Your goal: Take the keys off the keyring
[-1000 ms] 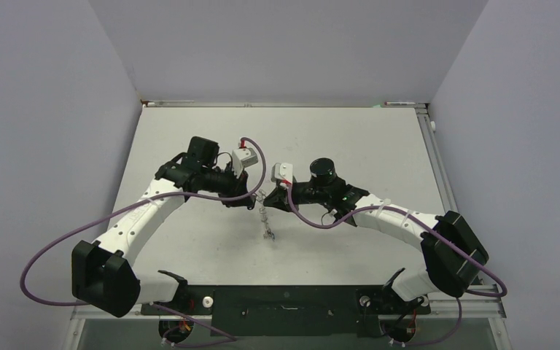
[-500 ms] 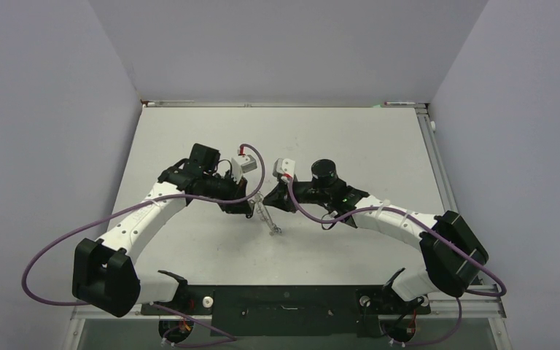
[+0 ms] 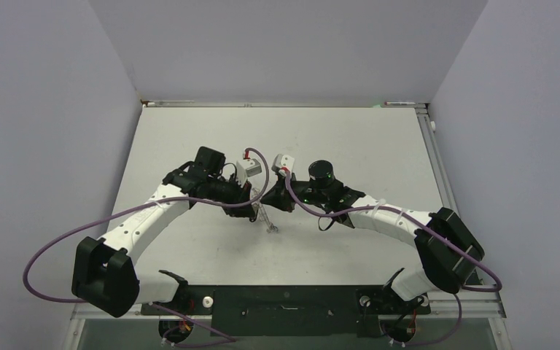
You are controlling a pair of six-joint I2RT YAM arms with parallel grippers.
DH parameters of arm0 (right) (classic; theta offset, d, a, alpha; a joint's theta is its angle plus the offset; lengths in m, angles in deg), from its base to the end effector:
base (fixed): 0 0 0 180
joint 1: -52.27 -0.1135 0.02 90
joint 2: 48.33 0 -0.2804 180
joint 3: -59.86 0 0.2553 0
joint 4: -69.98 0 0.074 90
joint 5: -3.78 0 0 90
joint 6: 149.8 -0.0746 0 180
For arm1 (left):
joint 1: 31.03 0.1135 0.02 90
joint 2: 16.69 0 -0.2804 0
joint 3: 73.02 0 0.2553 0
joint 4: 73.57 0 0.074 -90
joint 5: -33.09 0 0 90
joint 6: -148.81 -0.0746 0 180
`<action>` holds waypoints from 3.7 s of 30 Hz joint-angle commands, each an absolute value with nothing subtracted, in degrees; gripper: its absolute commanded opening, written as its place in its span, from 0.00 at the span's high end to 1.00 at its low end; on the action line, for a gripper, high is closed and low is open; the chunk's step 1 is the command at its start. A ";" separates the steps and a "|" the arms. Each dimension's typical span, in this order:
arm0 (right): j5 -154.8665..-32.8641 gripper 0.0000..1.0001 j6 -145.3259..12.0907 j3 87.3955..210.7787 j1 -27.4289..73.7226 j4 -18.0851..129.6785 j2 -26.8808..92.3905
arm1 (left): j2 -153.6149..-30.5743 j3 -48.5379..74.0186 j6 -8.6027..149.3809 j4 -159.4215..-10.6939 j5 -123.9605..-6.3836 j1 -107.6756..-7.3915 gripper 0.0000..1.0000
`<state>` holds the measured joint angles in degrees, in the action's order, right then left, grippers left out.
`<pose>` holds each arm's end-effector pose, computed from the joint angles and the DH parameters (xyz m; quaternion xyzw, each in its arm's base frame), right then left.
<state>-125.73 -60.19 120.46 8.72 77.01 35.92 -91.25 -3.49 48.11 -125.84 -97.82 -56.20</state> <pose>0.2223 0.2768 0.2524 -0.4654 0.6275 0.4617 0.4201 0.2237 -0.1591 0.2517 0.3705 0.8251 -0.3659 0.2194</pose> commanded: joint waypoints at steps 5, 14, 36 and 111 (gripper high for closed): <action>-124.69 0.95 -63.85 121.92 8.68 84.25 36.10 | -91.44 -4.15 48.61 -124.16 -98.32 -57.08 1.00; -124.62 0.95 -65.10 122.05 9.03 85.60 36.15 | -90.99 -5.45 48.50 -124.14 -97.61 -57.34 1.00; -112.41 0.95 -58.66 122.22 6.98 78.20 36.51 | -87.68 2.37 48.99 -127.63 -95.51 -57.36 1.00; -148.80 0.27 -25.35 138.88 9.33 45.23 35.76 | -60.03 -15.48 -40.81 -113.45 -83.89 -66.28 1.00</action>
